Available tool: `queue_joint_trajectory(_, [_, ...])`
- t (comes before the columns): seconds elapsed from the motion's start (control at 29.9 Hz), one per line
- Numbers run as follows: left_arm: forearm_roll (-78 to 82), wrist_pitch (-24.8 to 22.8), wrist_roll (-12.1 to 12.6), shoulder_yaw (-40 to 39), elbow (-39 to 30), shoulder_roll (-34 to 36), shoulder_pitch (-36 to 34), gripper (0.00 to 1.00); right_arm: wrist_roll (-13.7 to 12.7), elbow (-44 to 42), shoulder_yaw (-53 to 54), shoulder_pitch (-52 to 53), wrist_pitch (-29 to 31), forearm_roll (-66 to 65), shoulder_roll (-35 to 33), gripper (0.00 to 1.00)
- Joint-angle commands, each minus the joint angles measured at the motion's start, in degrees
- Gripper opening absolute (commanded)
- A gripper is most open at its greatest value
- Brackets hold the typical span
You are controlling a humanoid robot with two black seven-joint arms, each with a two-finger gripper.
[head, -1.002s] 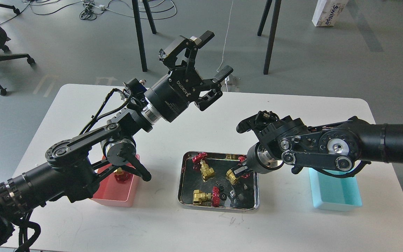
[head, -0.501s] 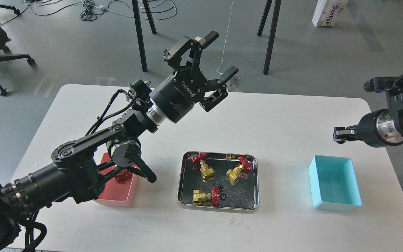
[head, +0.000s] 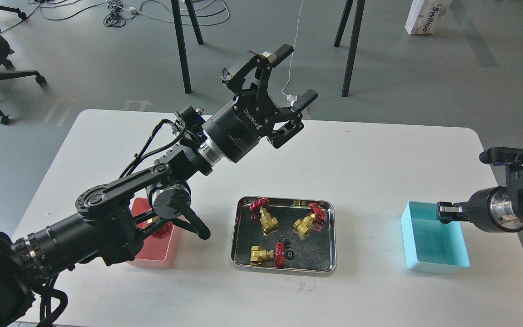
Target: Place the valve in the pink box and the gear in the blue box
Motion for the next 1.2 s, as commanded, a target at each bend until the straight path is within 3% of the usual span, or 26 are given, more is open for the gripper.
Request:
queue_joint_trajectory(0.0, [0.2, 0.1, 0.0, 0.4, 1.1, -0.1, 0.2, 0.92, -0.2, -0.3, 0.3, -0.6, -0.4, 1.9, 0.6, 0.84])
queue_joint_trajectory(0.03, [0.6, 0.1, 0.0, 0.4, 1.6, -0.1, 0.2, 0.92, -0.4, -0.3, 0.4, -0.6, -0.4, 2.7, 0.6, 1.0])
queue_joint_trajectory(0.17, [1.6, -0.1, 0.0, 0.2, 2.3, 0.4, 0.2, 0.92, -0.2, -0.5, 2.9, -0.6, -1.1, 4.7, 0.6, 0.99])
queue_joint_trajectory(0.27, [1.5, -0.3, 0.0, -0.4, 4.4, 1.1, -1.0, 0.92, 0.5, -3.2, 11.7, -0.6, -3.4, 12.2, 0.8, 0.99])
queue_joint_trajectory(0.37, [1.4, -0.6, 0.0, -0.4, 11.2, 1.3, -4.3, 0.91, 3.8, -8.5, 22.0, -0.7, -3.0, 28.9, 1.9, 0.99])
queue_joint_trajectory(0.43, [1.1, -2.3, 0.0, -0.3, 16.3, 1.3, -6.5, 0.91, 9.0, -12.4, 25.6, -0.8, -2.3, 38.2, 2.2, 0.99])
queue_joint_trajectory(0.5, [1.0, -7.6, 0.0, -0.4, 21.5, 1.3, -7.7, 0.91, 18.1, -16.1, 26.8, -1.0, -1.2, 46.1, 2.5, 0.99])
queue_joint_trajectory(0.57, [1.0, -8.4, 0.0, -0.2, 26.2, 1.2, -9.9, 0.93, 27.9, -19.3, 26.8, -2.4, 2.2, 52.8, 3.8, 0.99])
queue_joint_trajectory(0.63, [0.3, -8.4, 0.0, -0.5, 32.0, 0.9, -12.3, 0.95, 36.0, -22.1, 27.1, -4.7, 7.9, 59.5, 6.0, 0.99])
queue_joint_trajectory(0.77, [-7.4, -8.4, 0.0, -1.5, 41.5, -0.6, -14.1, 0.95, 47.4, -28.1, 29.1, -8.7, 9.6, 66.9, 11.1, 0.99])
queue_joint_trajectory(0.8, [-9.0, -8.4, 0.0, -1.5, 42.2, -0.9, -14.1, 0.95, 49.2, -29.4, 29.8, -9.4, 9.6, 67.2, 11.5, 0.99])
queue_joint_trajectory(0.97, [-14.7, -8.4, 0.0, -4.1, 42.1, -3.8, -12.5, 0.95, 49.2, -31.3, 34.3, -10.5, 9.6, 67.1, 17.6, 0.99])
queue_joint_trajectory(1.17, [-14.8, -8.4, 0.0, -4.0, 42.0, -6.4, -11.5, 0.95, 49.2, -31.5, 35.4, -10.6, 9.6, 67.1, 18.6, 0.99])
